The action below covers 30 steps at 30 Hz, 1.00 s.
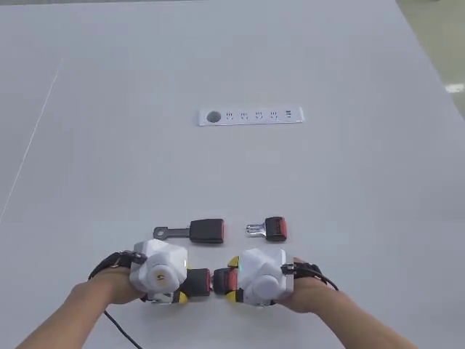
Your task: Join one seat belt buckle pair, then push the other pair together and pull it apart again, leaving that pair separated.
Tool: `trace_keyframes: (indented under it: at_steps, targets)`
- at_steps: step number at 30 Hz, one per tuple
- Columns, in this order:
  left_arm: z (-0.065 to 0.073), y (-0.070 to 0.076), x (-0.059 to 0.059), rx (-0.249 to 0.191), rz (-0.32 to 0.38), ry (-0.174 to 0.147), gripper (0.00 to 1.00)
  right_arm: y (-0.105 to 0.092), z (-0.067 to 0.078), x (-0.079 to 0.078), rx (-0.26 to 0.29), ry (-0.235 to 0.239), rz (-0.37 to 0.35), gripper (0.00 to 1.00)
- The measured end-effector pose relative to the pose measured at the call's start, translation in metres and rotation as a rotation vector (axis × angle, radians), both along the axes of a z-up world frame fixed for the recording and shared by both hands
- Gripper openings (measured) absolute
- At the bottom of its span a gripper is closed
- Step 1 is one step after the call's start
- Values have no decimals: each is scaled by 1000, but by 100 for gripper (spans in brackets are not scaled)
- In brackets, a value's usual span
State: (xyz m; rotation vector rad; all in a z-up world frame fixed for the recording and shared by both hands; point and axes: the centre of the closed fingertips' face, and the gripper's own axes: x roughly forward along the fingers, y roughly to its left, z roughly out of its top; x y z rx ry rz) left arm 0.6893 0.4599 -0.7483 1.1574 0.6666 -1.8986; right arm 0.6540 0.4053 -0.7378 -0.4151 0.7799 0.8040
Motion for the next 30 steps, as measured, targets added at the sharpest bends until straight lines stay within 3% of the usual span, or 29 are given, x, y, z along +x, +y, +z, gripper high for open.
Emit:
trace_keyframes:
  at_steps: [7,15,17,20,24,27,30]
  targets:
    - [0,1,0,-9,-3,9,32,-1,0,-3,18,-20,4,26]
    - [0,-1,1,25,-16,-14,32,2,-1,-2,0,13,-7,27]
    - [0,1,2,18,-14,-9,32,1,-1,-3,2,7,-2,27]
    - [0,2,1,-15,17,25,32,-2,0,-4,25,-4,10,27]
    - [-1,0,-2,-6,-1,9,32,1,0,-4,29,-2,14,27]
    - [-1,0,-1,21,-21,-12,32,3,0,-3,-9,23,23,27]
    - [0,2,-1,-3,-8,7,32,0,-1,-5,5,12,22,28]
